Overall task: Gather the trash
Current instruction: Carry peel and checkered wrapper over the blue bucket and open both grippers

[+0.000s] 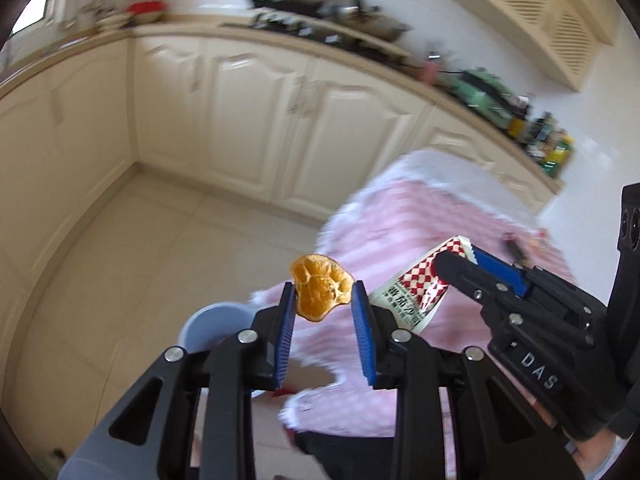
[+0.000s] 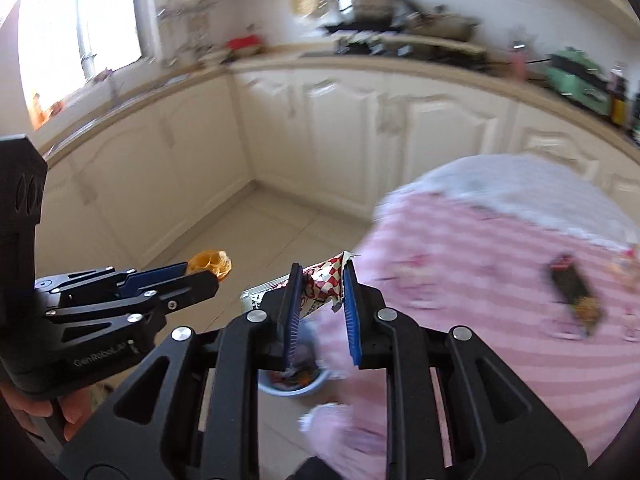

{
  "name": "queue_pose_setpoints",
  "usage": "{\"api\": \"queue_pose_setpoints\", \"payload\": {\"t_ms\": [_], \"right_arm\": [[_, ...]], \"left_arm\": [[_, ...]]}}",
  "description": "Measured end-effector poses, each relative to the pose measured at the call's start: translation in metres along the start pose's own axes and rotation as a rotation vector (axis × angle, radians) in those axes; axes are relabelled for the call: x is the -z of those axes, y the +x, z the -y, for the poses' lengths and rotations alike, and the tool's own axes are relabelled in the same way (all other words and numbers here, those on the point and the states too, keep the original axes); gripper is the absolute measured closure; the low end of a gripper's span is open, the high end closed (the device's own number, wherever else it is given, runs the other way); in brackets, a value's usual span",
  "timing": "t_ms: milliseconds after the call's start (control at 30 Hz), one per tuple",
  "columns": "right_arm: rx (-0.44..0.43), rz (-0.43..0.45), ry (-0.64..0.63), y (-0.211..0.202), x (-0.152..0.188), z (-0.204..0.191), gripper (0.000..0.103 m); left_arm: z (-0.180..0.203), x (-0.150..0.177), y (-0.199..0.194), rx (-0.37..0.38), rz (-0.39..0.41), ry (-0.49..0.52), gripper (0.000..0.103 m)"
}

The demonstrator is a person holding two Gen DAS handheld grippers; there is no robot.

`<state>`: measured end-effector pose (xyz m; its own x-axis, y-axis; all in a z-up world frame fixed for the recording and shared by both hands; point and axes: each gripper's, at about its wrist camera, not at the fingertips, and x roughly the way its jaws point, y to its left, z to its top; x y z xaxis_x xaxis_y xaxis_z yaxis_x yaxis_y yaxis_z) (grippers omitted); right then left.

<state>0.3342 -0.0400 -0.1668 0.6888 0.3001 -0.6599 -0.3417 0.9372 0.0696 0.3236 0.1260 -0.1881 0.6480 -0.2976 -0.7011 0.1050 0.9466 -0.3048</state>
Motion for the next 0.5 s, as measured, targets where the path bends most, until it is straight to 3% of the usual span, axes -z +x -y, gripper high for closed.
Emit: {"api": "queue_pose_setpoints", "payload": {"t_ms": [133, 300, 500], "right_arm": [[-0.032, -0.083, -0.049, 0.056, 0.013, -0.034, 0.083], [-0.043, -0.187, -0.09, 0.124, 0.035, -0.056, 0.083], [-0.005, -0.266, -0.096, 0.178, 0.054, -0.048, 0.083]], "left_arm": [[-0.052, 0.016, 0.03, -0.104, -0.084, -0.077, 0.076], [-0.094, 0.03, 0.08, -0.124, -0.192, -0.149, 0.076], [-0.117, 0.031, 0.139, -0.13, -0.284, -0.2, 0.075]]}}
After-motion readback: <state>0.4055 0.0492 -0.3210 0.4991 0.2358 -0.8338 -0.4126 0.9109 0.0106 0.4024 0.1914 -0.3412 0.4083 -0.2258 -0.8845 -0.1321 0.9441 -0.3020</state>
